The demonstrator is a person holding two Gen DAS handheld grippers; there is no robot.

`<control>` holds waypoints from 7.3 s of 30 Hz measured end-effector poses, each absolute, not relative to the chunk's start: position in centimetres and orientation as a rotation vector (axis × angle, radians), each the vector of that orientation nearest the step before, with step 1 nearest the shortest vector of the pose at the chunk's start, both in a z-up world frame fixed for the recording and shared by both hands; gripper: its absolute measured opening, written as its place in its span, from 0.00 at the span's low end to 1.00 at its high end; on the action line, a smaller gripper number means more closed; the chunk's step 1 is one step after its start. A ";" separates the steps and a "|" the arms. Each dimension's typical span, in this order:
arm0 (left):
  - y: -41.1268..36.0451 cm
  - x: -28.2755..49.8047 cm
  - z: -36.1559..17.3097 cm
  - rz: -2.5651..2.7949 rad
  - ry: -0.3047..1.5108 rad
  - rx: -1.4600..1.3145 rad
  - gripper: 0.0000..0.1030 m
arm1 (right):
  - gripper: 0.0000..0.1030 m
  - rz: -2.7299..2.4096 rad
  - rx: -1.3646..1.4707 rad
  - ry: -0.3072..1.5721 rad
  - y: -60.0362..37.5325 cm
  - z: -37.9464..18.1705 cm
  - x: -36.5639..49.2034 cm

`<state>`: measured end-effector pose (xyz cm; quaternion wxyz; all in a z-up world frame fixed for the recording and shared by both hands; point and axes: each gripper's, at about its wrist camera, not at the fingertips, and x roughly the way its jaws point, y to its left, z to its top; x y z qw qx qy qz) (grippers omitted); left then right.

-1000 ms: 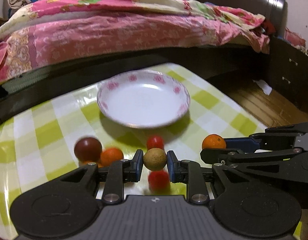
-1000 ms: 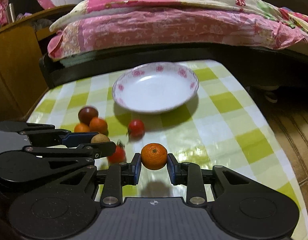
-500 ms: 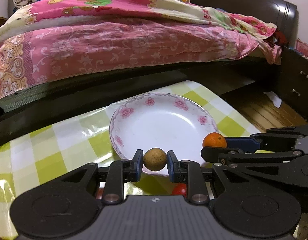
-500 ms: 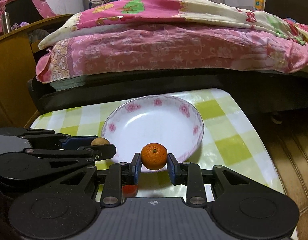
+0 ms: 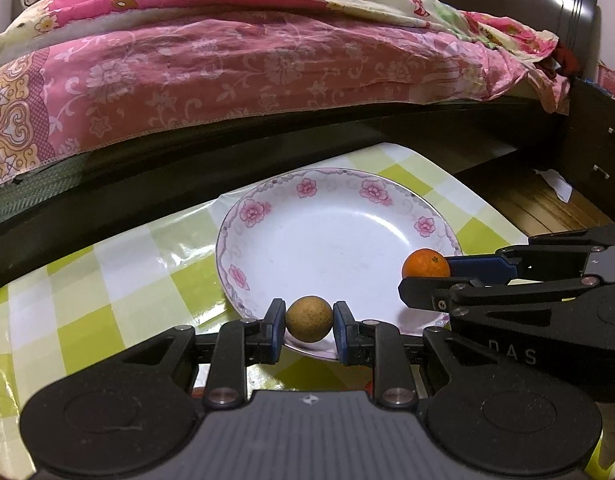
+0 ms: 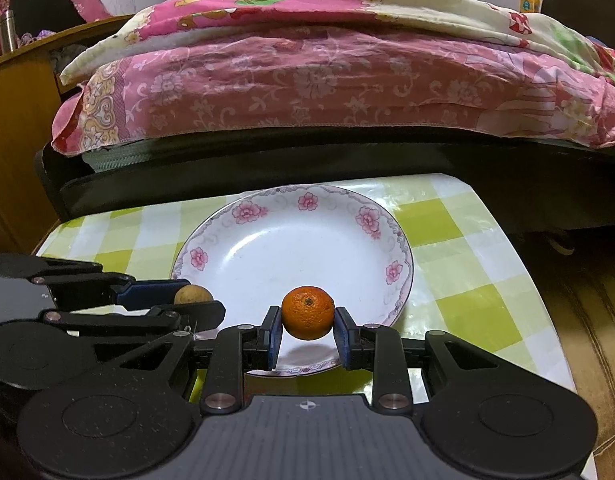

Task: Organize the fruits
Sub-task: 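Carry the orange and tan fruit with both tools over the white plate, then open both tools to drop the orange and tan fruit into the plate, then move both tools back toward the remaining fruit cluster, then grasp a red cherry tomato with the right tool while the left tool grasps an orange, then lift and carry the cherry tomato and orange with both tools toward the plate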

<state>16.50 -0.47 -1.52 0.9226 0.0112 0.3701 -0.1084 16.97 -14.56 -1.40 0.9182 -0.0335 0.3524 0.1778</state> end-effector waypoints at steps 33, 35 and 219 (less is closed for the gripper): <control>1.2 14.9 0.6 -0.203 0.723 -0.009 0.41 | 0.30 0.383 -0.044 0.695 -14.8 -0.2 15.9; 1.6 14.6 0.7 -0.199 0.723 -0.014 0.41 | 0.30 0.387 -0.045 0.695 -14.7 -0.1 15.7; 0.5 11.0 2.0 -0.264 0.683 0.139 0.38 | 0.26 0.466 -0.124 0.716 -13.6 0.4 11.0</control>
